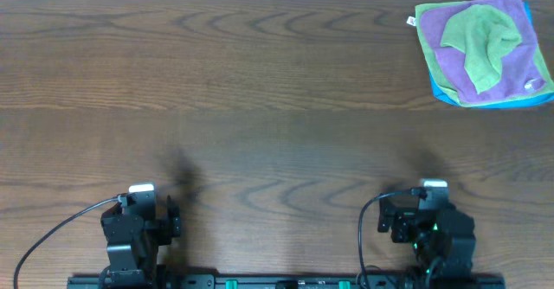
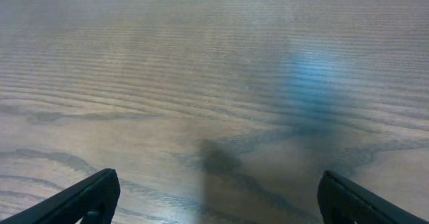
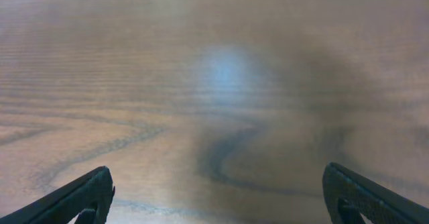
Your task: Fold the cloth
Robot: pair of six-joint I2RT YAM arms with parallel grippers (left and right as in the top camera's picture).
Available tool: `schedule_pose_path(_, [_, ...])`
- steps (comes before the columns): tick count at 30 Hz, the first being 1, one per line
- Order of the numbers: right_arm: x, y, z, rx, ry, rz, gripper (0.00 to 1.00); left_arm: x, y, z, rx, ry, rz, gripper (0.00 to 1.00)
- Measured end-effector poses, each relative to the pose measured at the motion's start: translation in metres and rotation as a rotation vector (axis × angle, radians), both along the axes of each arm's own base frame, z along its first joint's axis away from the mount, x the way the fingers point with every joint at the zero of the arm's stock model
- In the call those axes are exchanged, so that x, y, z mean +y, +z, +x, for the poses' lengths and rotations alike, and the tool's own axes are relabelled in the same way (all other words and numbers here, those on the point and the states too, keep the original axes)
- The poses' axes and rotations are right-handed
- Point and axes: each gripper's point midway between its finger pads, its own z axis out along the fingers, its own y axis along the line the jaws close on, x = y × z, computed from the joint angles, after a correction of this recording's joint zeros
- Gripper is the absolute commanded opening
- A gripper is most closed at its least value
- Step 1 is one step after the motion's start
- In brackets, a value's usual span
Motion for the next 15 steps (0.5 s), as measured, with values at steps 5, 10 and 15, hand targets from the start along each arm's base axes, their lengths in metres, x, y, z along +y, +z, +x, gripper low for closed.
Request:
schedule_pose_path(5, [-0.013, 0.021, 0.006, 0.09, -0.101, 0.023, 0.99, 0.0, 0.0, 0.0, 0.0, -0.001, 0.0, 0.95])
schedule_pose_path(10, [-0.031, 0.06, 0.023, 0.158, -0.195, 0.032, 0.99, 0.0, 0.0, 0.0, -0.002, -0.001, 0.0, 0.95])
schedule_pose_path(15, [-0.044, 0.09, 0.046, 0.249, -0.241, 0.038, 0.99, 0.0, 0.0, 0.0, -0.002, -0.002, -0.001, 0.95])
